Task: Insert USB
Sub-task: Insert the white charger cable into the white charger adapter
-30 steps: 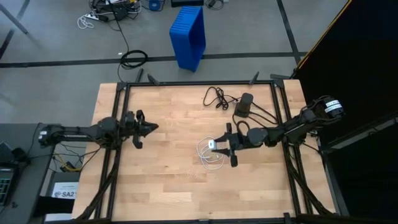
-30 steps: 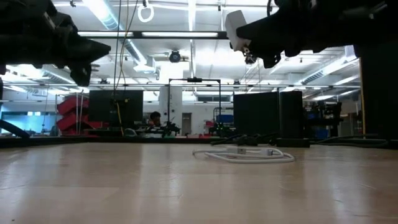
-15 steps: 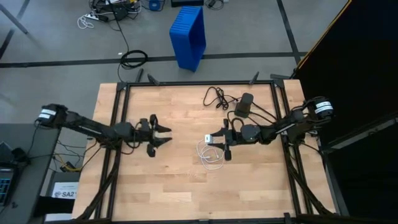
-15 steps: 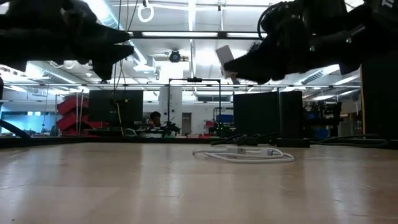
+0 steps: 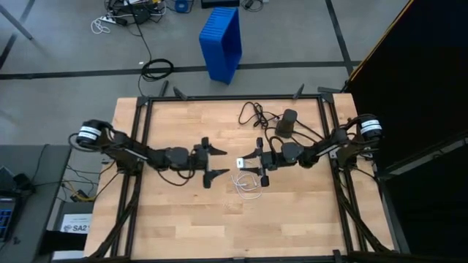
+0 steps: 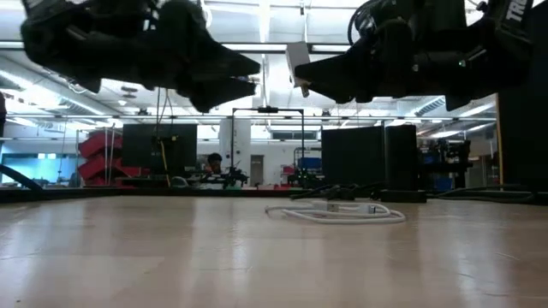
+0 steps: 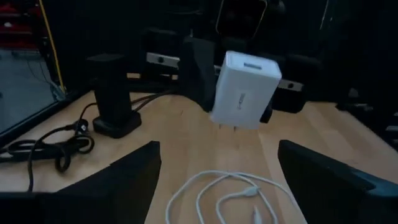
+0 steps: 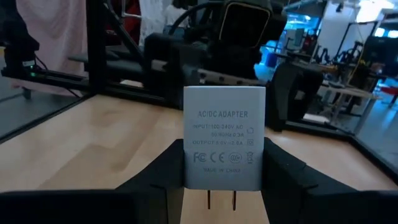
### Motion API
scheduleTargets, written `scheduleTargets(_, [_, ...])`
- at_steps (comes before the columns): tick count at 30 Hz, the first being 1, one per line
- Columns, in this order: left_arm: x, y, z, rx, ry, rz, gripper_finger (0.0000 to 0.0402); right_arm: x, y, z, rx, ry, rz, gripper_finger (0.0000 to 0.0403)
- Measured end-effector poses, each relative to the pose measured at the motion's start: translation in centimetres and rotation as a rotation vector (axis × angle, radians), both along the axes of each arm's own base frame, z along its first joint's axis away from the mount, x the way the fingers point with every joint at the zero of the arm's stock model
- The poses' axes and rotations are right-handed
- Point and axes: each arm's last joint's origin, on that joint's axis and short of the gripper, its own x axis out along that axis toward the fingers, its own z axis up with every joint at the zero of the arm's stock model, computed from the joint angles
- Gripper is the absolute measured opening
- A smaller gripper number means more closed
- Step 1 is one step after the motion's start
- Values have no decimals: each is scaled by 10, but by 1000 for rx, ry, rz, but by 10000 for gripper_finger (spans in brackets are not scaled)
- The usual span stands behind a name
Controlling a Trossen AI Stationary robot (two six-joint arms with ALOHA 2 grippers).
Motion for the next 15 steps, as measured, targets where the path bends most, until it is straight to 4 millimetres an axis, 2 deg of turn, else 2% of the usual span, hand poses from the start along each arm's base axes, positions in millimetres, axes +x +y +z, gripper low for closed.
scheduleTargets(7, [15,6,-1,16,-3,4,308,0,-16,-4,7,40,26,128])
scheduleTargets(15, [36,14,-12,16,-24,26,308,0,-19,-8,9,79,39,128])
